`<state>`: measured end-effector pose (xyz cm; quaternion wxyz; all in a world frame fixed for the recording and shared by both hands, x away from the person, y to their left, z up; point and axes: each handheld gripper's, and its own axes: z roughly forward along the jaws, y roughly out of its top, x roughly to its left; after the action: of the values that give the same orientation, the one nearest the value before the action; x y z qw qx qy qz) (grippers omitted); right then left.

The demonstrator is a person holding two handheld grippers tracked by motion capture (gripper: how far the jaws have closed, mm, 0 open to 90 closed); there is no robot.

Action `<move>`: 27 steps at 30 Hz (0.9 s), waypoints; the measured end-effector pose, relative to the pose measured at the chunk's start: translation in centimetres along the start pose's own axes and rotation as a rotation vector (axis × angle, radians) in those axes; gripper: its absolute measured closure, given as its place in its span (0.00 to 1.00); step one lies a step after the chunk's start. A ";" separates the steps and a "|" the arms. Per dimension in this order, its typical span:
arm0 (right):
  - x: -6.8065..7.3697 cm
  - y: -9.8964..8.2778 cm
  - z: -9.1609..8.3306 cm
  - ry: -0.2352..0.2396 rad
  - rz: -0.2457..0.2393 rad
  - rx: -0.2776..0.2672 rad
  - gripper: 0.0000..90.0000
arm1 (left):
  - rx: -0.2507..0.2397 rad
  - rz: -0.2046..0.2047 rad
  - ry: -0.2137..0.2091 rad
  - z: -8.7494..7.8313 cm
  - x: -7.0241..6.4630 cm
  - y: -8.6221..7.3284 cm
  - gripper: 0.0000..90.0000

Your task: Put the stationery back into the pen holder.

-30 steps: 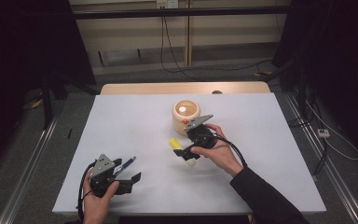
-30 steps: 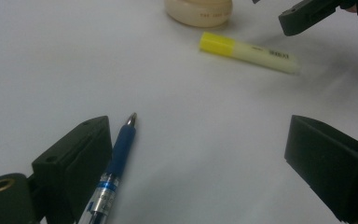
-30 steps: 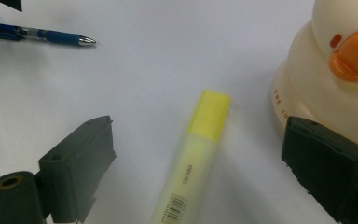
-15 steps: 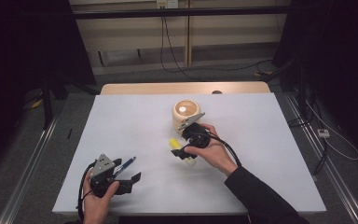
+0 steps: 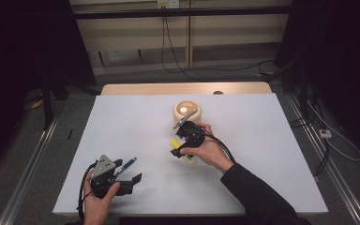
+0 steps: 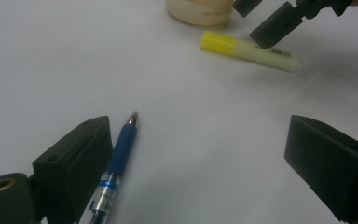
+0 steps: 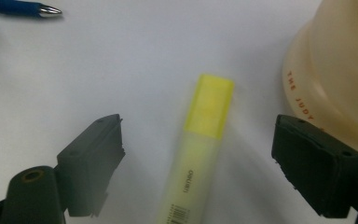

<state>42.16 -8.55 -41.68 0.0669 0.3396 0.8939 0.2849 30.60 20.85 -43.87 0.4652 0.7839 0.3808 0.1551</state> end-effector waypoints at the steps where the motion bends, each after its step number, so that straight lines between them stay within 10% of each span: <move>1: 0.0 0.0 0.0 -0.008 -0.001 0.012 0.19 | 0.001 0.000 0.000 0.0 0.0 0.0 0.09; 7: -0.2 0.6 0.6 -0.029 0.044 0.099 0.23 | 0.001 0.001 0.000 0.0 0.0 0.0 0.09; 27: -0.2 1.9 2.5 -0.073 0.107 0.151 0.48 | 0.002 0.002 0.000 0.0 0.0 0.0 0.09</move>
<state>44.19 -6.36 -42.67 0.0584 0.4011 0.8904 0.2071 30.60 20.85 -43.87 0.4641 0.7848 0.3802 0.1553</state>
